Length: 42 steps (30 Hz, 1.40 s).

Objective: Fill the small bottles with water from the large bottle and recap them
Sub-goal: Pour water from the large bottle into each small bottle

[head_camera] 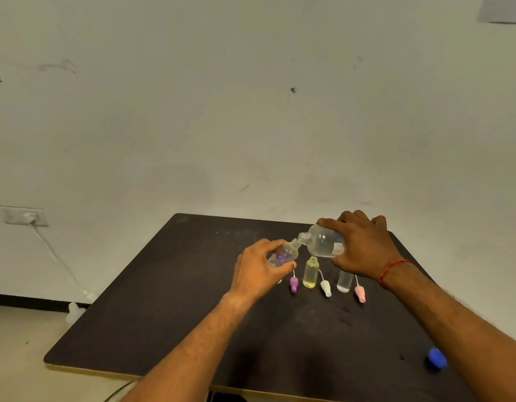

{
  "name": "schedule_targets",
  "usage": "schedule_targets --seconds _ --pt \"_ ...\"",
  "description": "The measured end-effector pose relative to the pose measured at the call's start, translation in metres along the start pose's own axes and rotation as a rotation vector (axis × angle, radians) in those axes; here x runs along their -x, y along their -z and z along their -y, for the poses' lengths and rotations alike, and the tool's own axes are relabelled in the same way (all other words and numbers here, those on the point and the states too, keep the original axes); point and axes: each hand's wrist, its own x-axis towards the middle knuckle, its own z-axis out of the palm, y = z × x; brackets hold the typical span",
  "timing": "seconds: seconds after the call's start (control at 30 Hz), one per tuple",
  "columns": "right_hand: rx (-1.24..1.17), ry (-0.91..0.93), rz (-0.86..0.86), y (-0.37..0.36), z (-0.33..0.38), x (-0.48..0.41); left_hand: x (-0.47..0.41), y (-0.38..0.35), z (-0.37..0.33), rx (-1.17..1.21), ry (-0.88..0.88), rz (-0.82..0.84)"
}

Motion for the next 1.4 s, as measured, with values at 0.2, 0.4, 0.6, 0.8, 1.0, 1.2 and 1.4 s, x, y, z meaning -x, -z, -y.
schedule_targets --seconds 0.2,0.4,0.6,0.8,1.0,1.2,1.4 --pt "0.043 0.009 0.016 0.006 0.0 -0.003 -0.001 0.001 -0.003 -0.003 0.002 0.012" --pt "0.083 0.027 0.013 0.01 -0.002 -0.005 -0.002 0.001 -0.005 -0.001 0.007 0.014" --pt "0.105 0.036 -0.002 0.012 -0.002 -0.006 -0.001 0.0 -0.007 0.009 0.01 0.018" --pt "0.13 0.061 -0.015 0.012 -0.004 -0.007 -0.001 -0.003 -0.007 0.01 0.014 0.031" --pt "0.154 0.079 -0.028 0.015 -0.005 -0.008 -0.002 -0.004 -0.008 0.01 0.015 0.03" --pt "0.166 0.085 -0.028 0.016 -0.006 -0.009 -0.002 -0.004 -0.008 0.012 0.025 0.031" --pt "0.17 0.091 -0.032 0.017 -0.005 -0.009 -0.002 -0.003 -0.009 0.015 0.024 0.029"
